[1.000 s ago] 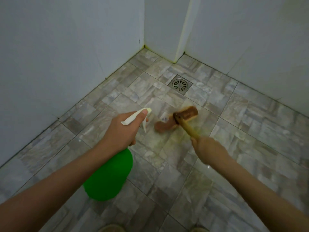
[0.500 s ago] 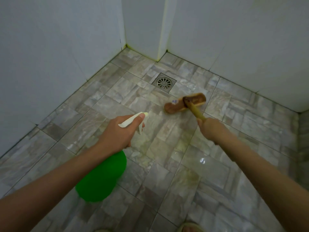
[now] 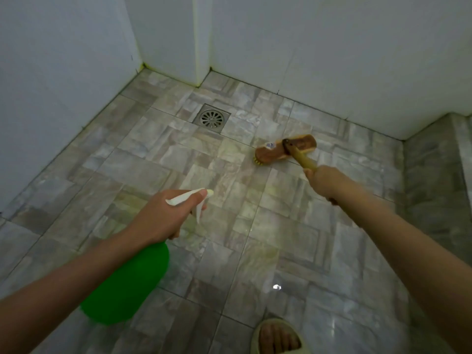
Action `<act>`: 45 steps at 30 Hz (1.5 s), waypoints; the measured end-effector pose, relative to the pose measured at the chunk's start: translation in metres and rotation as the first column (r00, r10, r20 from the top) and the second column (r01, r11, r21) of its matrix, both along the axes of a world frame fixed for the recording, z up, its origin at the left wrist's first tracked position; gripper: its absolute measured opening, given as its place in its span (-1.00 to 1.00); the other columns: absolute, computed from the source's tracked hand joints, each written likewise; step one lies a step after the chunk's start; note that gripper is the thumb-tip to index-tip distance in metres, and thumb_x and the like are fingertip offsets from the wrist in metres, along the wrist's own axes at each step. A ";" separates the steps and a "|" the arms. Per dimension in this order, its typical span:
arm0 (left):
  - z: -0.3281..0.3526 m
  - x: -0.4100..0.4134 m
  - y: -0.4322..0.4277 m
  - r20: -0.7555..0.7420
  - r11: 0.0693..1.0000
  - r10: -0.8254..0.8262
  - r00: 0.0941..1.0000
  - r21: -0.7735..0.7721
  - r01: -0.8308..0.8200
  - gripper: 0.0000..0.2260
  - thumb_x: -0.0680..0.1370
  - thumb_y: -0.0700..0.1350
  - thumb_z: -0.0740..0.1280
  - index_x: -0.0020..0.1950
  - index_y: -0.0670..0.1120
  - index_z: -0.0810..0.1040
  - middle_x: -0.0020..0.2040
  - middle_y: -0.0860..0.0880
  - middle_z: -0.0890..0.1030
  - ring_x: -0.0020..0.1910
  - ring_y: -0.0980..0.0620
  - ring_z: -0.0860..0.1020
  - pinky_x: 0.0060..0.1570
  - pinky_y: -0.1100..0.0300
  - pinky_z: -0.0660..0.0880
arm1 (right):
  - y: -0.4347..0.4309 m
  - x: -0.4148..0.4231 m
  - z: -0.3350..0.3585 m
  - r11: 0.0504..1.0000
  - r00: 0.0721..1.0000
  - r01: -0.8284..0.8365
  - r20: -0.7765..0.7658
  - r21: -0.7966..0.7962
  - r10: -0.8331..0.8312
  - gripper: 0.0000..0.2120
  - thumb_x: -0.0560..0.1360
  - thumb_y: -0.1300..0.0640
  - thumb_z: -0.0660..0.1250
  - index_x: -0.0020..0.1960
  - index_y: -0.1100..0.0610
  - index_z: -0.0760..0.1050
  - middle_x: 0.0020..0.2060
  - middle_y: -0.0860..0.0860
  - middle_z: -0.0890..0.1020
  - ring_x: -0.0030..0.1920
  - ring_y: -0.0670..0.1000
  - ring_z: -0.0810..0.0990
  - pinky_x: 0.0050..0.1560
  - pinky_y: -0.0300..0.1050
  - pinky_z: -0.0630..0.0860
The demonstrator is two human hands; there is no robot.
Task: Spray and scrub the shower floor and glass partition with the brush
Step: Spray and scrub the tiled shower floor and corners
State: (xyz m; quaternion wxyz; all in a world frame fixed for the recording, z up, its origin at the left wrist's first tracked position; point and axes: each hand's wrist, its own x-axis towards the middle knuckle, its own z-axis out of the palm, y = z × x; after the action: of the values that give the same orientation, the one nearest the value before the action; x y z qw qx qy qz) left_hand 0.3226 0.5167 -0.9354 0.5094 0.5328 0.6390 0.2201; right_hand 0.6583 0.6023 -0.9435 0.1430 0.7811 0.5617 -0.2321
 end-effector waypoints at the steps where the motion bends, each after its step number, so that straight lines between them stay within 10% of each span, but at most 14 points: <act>1: 0.002 0.001 0.001 0.012 1.000 -0.002 1.000 0.009 0.002 -0.67 0.61 0.19 0.28 -0.14 0.05 0.72 -0.40 0.00 0.67 -0.59 -0.04 0.42 -0.47 0.25 0.41 | -0.024 0.013 0.004 0.999 1.000 0.002 0.020 -0.033 -0.001 -0.52 0.63 -0.15 -0.04 0.03 0.24 0.42 -0.30 0.07 0.48 -0.35 0.08 0.50 -0.41 -0.12 0.41; 6: 0.006 0.015 0.007 -0.024 0.998 -0.049 0.999 0.033 0.050 -0.65 0.65 0.14 0.24 -0.06 -0.01 0.73 -0.57 0.06 0.55 -0.52 -0.11 0.46 -0.43 0.27 0.43 | -0.147 0.036 0.026 0.977 0.994 0.108 0.014 -0.183 -0.107 -0.56 0.63 -0.15 -0.06 -0.10 0.14 0.41 -0.31 0.03 0.50 -0.37 0.02 0.52 -0.46 -0.16 0.42; 12: 0.001 0.029 0.014 0.040 0.993 -0.116 0.992 0.031 0.114 -0.61 0.61 0.22 0.26 -0.05 -0.03 0.74 -0.12 0.11 0.75 -0.62 0.01 0.41 -0.53 0.25 0.41 | -0.064 0.030 0.005 0.994 0.995 0.098 -0.025 -0.043 -0.099 -0.56 0.63 -0.15 -0.05 -0.03 0.17 0.40 -0.28 0.10 0.52 -0.38 0.08 0.51 -0.45 -0.12 0.47; 18: 0.001 0.013 0.013 0.038 0.998 -0.053 0.998 0.033 0.052 -0.55 0.50 0.36 0.24 0.00 0.07 0.74 -0.02 0.07 0.75 -0.61 0.01 0.44 -0.51 0.26 0.42 | -0.175 0.026 0.013 0.989 0.997 0.074 0.008 -0.126 -0.074 -0.57 0.62 -0.16 -0.05 -0.20 0.09 0.38 -0.31 -0.03 0.50 -0.27 0.01 0.52 -0.23 -0.13 0.44; 24: 0.004 0.004 0.014 0.001 0.999 -0.043 0.999 0.031 0.043 -0.50 0.44 0.37 0.20 -0.10 0.04 0.74 -0.05 0.04 0.76 -0.63 0.01 0.46 -0.53 0.28 0.42 | -0.048 -0.018 -0.002 0.990 0.990 -0.139 -0.024 -0.008 0.139 -0.63 0.65 -0.09 -0.07 -0.03 0.15 0.34 -0.17 0.10 0.48 -0.30 0.04 0.43 -0.27 -0.08 0.39; 34: 0.010 -0.020 -0.003 0.099 0.977 0.176 0.979 0.101 -0.186 -0.71 0.65 0.16 0.26 -0.03 0.06 0.72 -0.11 0.08 0.75 -0.58 -0.04 0.43 -0.56 0.26 0.40 | -0.095 -0.068 0.001 0.971 0.973 -0.226 0.022 -0.074 0.228 -0.53 0.63 -0.15 -0.06 0.09 0.18 0.44 -0.01 0.10 0.58 -0.08 0.11 0.58 -0.16 -0.10 0.42; 41: 0.012 -0.027 -0.001 0.098 0.968 0.225 0.969 0.088 -0.234 -0.72 0.65 0.10 0.25 -0.02 0.05 0.73 -0.19 0.10 0.74 -0.61 0.04 0.39 -0.53 0.27 0.38 | -0.039 -0.066 -0.003 0.953 0.954 -0.300 0.014 -0.027 0.301 -0.53 0.65 -0.10 -0.07 0.07 0.22 0.46 -0.25 0.04 0.52 -0.26 0.06 0.54 -0.25 -0.10 0.48; 45: 0.014 -0.043 0.001 0.100 0.934 0.322 0.942 0.133 -0.333 -0.71 0.64 0.11 0.28 -0.01 0.01 0.73 -0.20 -0.29 0.68 -0.61 0.08 0.41 -0.52 0.31 0.39 | -0.105 -0.060 0.008 0.968 0.971 -0.237 0.008 -0.088 0.239 -0.58 0.62 -0.17 -0.04 -0.17 0.08 0.38 -0.33 -0.03 0.49 -0.31 -0.02 0.54 -0.24 -0.15 0.51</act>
State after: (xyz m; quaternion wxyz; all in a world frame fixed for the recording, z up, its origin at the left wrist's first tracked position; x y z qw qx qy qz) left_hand 0.2799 0.5182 -0.9215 0.4489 0.4463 0.6806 0.3690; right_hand 0.5983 0.4970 -0.9358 0.2089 0.7034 0.6393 -0.2301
